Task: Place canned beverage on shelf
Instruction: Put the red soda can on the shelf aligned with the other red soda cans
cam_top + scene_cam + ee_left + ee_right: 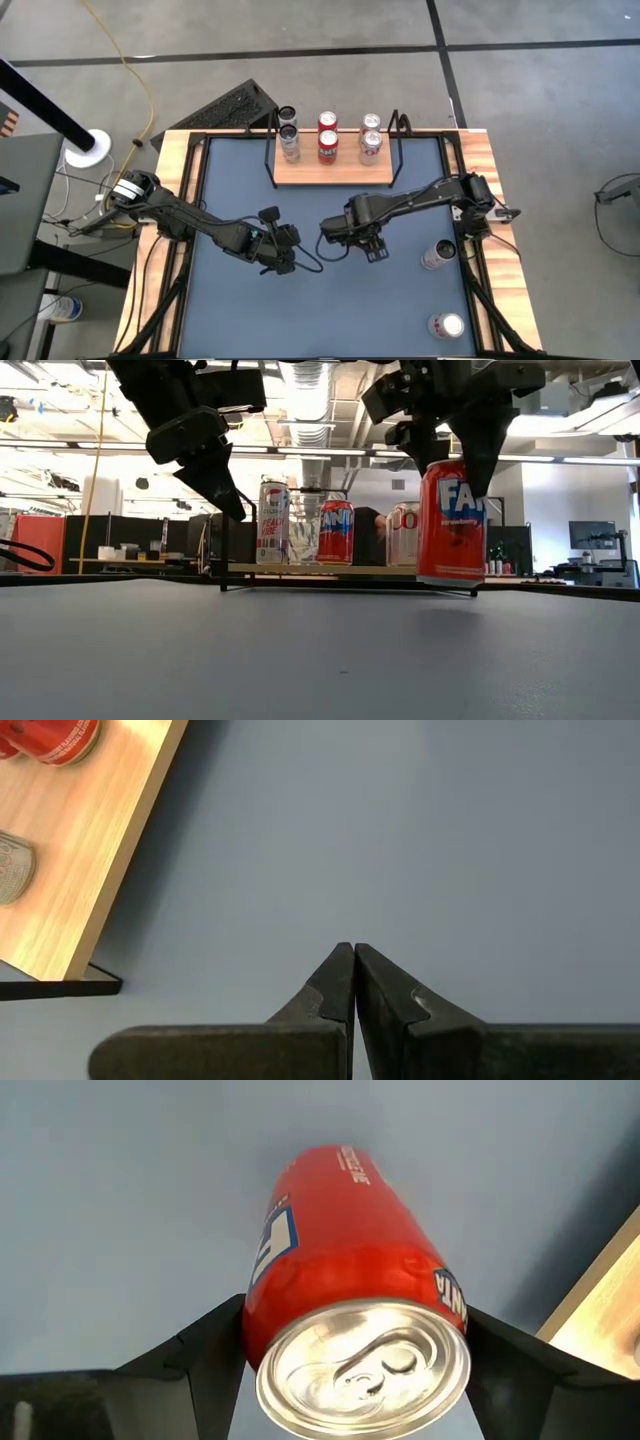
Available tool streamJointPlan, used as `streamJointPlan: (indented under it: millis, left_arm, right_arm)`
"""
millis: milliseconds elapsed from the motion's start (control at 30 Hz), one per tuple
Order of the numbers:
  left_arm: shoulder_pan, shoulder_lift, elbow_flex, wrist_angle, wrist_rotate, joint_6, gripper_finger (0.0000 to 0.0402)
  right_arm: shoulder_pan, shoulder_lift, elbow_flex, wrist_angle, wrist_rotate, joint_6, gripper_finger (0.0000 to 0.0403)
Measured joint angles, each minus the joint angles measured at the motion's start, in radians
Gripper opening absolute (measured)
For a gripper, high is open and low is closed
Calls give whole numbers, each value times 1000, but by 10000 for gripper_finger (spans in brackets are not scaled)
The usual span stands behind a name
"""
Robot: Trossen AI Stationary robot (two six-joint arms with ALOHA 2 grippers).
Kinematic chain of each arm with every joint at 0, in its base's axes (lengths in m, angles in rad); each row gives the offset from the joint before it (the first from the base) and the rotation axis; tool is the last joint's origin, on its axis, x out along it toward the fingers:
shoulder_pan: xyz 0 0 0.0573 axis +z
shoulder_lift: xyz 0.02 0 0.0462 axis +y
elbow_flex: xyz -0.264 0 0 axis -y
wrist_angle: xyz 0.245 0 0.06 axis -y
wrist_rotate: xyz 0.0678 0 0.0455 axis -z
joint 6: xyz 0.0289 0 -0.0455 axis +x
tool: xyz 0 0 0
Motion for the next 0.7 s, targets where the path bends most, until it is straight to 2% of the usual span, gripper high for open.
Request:
streamJointPlan:
  millis: [367, 700]
  left_arm:
    - [0, 0, 0, 0, 0, -1, 0]
    - [0, 0, 0, 0, 43, -3, 0]
  right_arm:
    - [-9, 0, 0, 24, -24, 13, 313]
    - [-9, 0, 0, 22, -23, 20, 316]
